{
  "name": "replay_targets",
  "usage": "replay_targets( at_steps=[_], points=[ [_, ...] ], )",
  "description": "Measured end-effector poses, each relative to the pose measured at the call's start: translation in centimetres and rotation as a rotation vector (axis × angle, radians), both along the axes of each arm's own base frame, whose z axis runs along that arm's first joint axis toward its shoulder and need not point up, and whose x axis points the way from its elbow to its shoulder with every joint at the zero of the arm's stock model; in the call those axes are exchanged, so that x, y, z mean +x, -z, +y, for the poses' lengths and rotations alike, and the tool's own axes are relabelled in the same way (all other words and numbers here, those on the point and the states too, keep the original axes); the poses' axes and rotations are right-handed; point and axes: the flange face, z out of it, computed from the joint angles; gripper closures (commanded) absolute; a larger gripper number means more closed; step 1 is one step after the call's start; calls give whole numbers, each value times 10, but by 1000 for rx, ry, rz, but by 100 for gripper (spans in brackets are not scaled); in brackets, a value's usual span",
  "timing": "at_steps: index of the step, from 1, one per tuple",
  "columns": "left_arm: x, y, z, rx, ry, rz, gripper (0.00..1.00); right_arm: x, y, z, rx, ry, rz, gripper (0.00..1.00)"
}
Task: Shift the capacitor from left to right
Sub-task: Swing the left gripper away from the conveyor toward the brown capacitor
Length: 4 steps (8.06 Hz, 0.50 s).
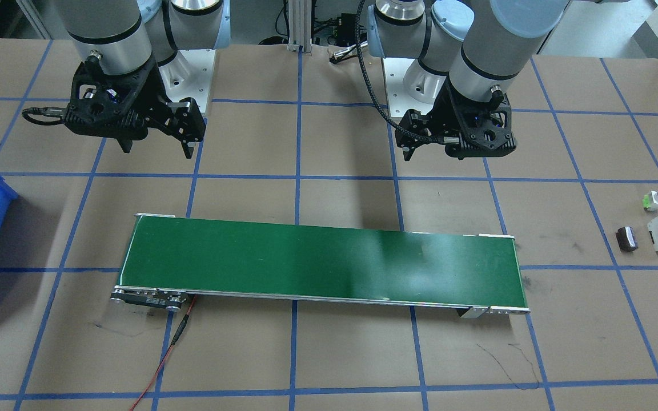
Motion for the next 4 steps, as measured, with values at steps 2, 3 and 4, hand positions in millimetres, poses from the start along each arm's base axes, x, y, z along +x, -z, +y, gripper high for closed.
replay_targets(
  at_steps=[2, 3, 4],
  points=[
    [2, 0, 0, 2, 4, -3, 0, 0, 0, 0, 0, -1, -2, 0],
    [9, 0, -1, 9, 34, -5, 0, 0, 0, 0, 0, -1, -3, 0],
    [26, 4, -2, 34, 120, -14, 0, 0, 0, 0, 0, -1, -4, 0]
  ],
)
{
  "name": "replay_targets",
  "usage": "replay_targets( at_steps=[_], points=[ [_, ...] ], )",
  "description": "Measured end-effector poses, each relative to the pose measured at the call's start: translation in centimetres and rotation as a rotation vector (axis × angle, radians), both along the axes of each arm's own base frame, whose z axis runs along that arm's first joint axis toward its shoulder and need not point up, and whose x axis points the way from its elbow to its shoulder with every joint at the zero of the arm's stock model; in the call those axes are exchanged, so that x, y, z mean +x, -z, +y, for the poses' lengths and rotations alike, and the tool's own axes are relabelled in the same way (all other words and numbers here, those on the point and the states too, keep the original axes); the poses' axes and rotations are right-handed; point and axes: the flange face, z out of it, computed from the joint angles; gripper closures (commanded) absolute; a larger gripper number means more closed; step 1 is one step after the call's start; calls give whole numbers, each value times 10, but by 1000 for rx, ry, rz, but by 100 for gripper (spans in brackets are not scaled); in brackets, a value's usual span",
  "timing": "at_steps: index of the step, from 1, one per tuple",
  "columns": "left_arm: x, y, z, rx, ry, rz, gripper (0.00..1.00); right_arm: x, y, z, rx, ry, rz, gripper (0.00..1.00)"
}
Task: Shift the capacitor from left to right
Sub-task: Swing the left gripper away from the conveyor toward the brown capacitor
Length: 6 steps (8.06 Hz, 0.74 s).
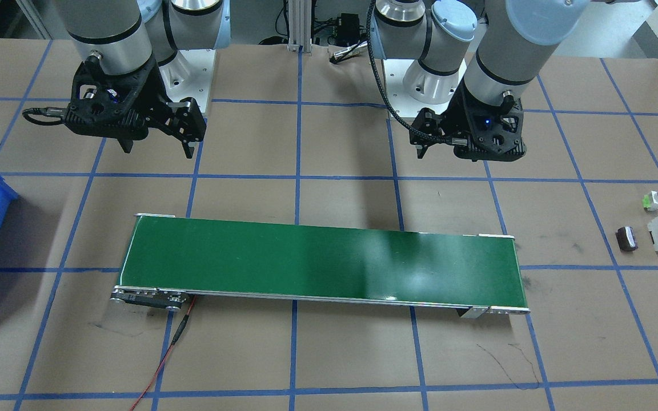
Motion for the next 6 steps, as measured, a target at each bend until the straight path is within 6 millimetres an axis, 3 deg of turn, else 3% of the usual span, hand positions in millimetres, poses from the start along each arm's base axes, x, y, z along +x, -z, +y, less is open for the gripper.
replay_targets(
  at_steps=[1, 2, 4, 6],
  points=[
    [33, 3, -4, 21, 38, -3, 0, 0, 0, 0, 0, 0, 0, 0],
    [81, 5, -10, 34, 42, 3, 0, 0, 0, 0, 0, 0, 0, 0],
    [196, 22, -13, 75, 69, 12, 0, 0, 0, 0, 0, 0, -2, 0],
    [308, 57, -16, 74, 90, 0, 0, 0, 0, 0, 0, 0, -2, 0]
  ],
)
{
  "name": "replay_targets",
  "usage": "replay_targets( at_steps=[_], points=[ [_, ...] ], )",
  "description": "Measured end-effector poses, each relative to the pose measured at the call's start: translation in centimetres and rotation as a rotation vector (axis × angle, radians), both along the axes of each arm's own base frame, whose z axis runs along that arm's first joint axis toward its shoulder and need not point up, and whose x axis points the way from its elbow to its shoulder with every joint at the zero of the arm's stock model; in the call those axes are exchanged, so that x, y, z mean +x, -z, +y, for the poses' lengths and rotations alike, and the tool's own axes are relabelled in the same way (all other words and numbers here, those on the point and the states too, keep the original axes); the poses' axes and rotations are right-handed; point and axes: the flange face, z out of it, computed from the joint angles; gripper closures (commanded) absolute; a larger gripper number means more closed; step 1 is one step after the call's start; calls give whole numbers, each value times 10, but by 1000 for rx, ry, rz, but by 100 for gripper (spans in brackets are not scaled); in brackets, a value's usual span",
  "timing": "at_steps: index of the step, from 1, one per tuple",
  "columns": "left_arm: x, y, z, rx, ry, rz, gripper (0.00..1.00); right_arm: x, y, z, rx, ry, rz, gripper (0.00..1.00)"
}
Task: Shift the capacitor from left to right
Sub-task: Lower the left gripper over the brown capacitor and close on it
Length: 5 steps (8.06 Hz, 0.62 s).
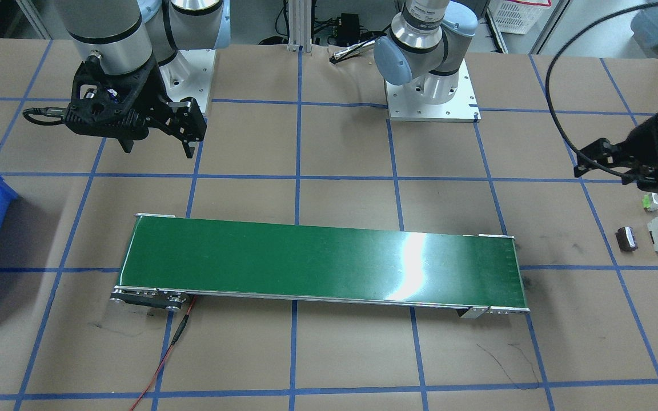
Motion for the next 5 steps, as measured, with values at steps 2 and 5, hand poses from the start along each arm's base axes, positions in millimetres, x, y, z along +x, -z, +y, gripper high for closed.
replay_targets(
  at_steps=[2, 5],
  points=[
    [83, 46, -9, -53, 26, -36, 0, 0, 0, 0, 1, 0, 0, 0],
    [145, 111, -11, -49, 7, -32, 0, 0, 0, 0, 0, 0, 2, 0]
  ],
)
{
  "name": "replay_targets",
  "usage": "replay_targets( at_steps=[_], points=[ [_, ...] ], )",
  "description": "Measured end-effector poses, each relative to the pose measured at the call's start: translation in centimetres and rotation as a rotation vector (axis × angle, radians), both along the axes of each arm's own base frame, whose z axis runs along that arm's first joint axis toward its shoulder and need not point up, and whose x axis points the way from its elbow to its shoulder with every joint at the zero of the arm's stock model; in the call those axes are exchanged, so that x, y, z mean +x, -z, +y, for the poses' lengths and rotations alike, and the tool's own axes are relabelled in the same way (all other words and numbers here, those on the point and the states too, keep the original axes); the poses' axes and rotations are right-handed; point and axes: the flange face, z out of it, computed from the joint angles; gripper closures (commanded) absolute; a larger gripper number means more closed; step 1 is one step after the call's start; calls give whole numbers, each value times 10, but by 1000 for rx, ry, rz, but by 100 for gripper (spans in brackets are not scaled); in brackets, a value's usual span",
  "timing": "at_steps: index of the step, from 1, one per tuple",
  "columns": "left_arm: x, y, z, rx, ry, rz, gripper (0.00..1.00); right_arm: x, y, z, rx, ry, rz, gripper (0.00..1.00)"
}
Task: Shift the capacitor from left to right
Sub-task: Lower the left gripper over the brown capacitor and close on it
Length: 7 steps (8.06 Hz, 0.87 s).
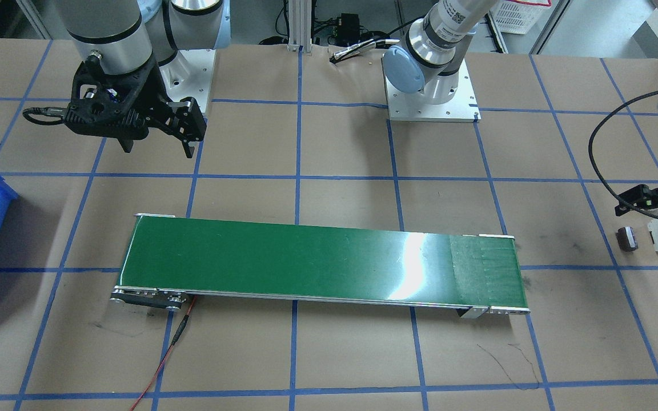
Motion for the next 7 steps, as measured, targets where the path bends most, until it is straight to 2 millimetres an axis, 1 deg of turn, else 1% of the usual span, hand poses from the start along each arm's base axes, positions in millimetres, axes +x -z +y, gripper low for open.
replay_targets(
  at_steps=[2, 3, 4, 5, 7],
  points=[
    [15, 27, -3, 3, -8, -6, 0, 0, 0, 0, -1, 0, -3, 0],
    [21, 37, -3, 6, -14, -10, 12, 1, 0, 0, -2, 0, -5, 0],
    [25, 45, -3, 11, -19, -9, 16, 1, 0, -1, -2, 0, -7, 0],
    [27, 52, -4, 14, -22, -7, 29, 1, 0, 0, -1, 0, -7, 0],
    [28, 61, -5, 18, -16, -3, 30, 1, 0, 0, -1, 0, -6, 0]
  ],
)
